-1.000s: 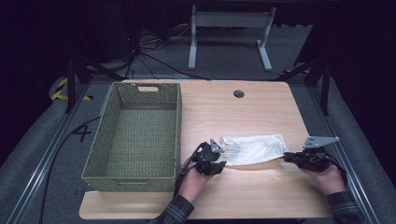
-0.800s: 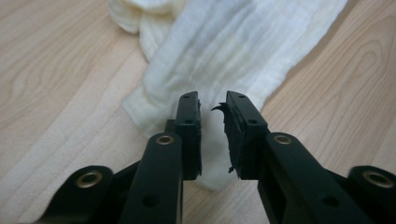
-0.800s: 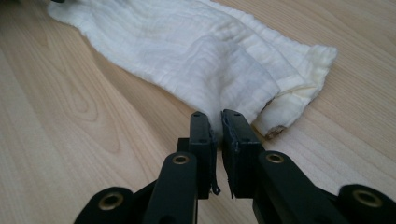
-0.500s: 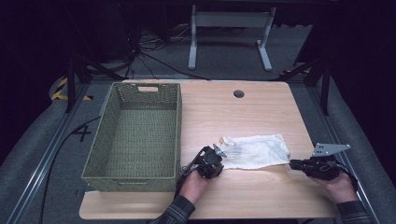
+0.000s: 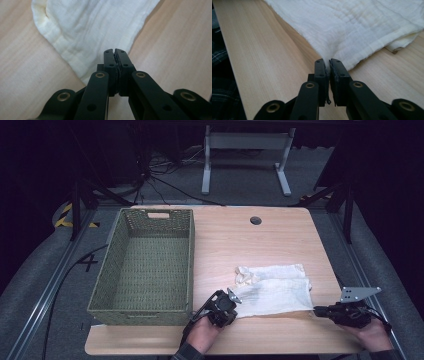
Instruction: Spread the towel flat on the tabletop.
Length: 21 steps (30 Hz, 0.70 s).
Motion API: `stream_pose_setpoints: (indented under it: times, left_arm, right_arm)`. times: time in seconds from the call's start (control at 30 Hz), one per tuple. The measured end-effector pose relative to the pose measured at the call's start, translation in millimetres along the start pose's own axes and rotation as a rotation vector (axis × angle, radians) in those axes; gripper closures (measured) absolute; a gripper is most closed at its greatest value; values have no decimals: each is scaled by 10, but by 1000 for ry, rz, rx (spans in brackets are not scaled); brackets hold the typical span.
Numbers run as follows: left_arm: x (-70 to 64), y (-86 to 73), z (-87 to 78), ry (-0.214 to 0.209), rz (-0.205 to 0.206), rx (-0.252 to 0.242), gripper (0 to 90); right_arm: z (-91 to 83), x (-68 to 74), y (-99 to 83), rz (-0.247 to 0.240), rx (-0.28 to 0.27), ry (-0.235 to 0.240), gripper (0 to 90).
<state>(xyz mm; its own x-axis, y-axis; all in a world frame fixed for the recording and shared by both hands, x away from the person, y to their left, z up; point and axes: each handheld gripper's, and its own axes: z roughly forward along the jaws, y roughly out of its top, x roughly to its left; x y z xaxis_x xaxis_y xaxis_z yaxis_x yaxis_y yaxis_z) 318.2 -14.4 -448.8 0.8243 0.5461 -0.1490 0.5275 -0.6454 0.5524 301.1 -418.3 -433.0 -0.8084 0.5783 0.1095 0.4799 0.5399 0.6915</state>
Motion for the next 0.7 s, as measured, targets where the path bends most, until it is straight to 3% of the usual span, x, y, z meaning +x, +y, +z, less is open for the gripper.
stream_pose_setpoints:
  times: [0.13, 0.2, 0.33, 0.47, 0.7]
  left_arm:
    - [14, 96, -60, 15, 4, -70, 878]
    - [45, 159, -41, 32, 6, -78, 884]
    - [136, 271, 118, 52, 2, -55, 894]
    - [163, 272, 194, 50, 1, -41, 896]
    - [98, 153, 124, 15, 15, -25, 897]
  right_arm:
    - [-78, -22, 28, 11, -72, -4, 786]
    - [-78, -67, 64, 22, -85, -7, 827]
    - [123, -184, 114, 18, -13, -12, 887]
    - [324, -231, 125, 1, 75, 1, 894]
    - [280, -136, 64, -21, 84, 24, 894]
